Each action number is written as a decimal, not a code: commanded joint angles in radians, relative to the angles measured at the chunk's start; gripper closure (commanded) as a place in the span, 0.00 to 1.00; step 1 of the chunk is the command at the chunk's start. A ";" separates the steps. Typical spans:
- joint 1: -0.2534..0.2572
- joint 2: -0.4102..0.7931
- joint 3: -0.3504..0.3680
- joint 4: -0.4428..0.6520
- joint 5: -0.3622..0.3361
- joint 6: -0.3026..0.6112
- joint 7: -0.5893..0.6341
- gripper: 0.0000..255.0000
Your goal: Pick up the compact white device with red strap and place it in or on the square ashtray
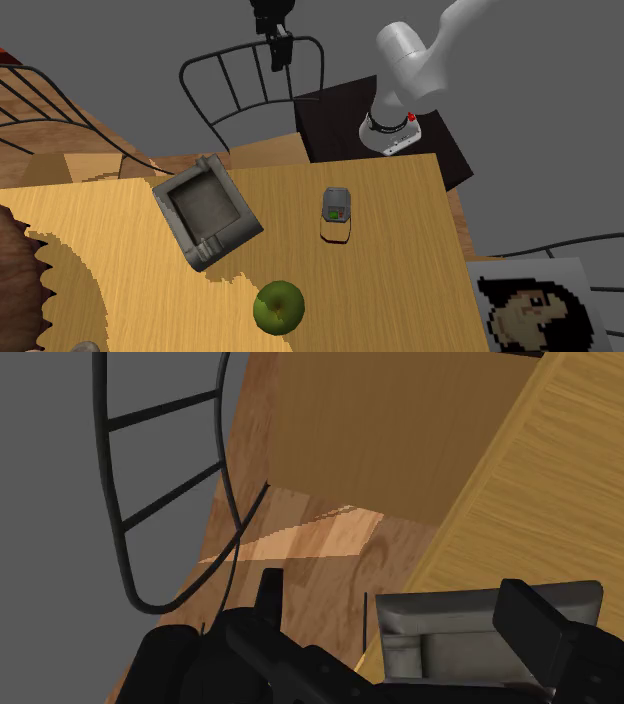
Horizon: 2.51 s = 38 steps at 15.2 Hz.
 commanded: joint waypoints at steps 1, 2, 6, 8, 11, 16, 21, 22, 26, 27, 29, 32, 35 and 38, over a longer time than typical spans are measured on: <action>0.000 0.000 0.000 0.000 0.000 0.000 0.000 0.00; 0.013 0.014 0.012 -0.008 0.009 0.012 0.002 0.00; 0.063 0.076 0.058 -0.033 0.046 0.059 0.009 0.00; 0.089 0.109 0.081 -0.043 0.065 0.083 0.011 0.00; 0.126 0.163 0.117 -0.054 0.092 0.119 0.015 0.00; 0.187 0.261 0.177 -0.061 0.136 0.179 0.018 0.00; 0.246 0.368 0.238 -0.055 0.176 0.237 0.021 0.00; 0.258 0.390 0.250 -0.053 0.183 0.249 0.021 0.00; 0.302 0.482 0.299 -0.037 0.208 0.292 0.023 0.00; 0.313 0.506 0.312 -0.031 0.213 0.303 0.023 0.00; 0.334 0.554 0.337 -0.019 0.223 0.323 0.025 0.00; 0.359 0.611 0.366 -0.003 0.232 0.346 0.027 0.00; 0.360 0.627 0.370 -0.030 0.230 0.389 0.029 0.00; 0.360 0.645 0.374 -0.056 0.228 0.433 0.032 0.00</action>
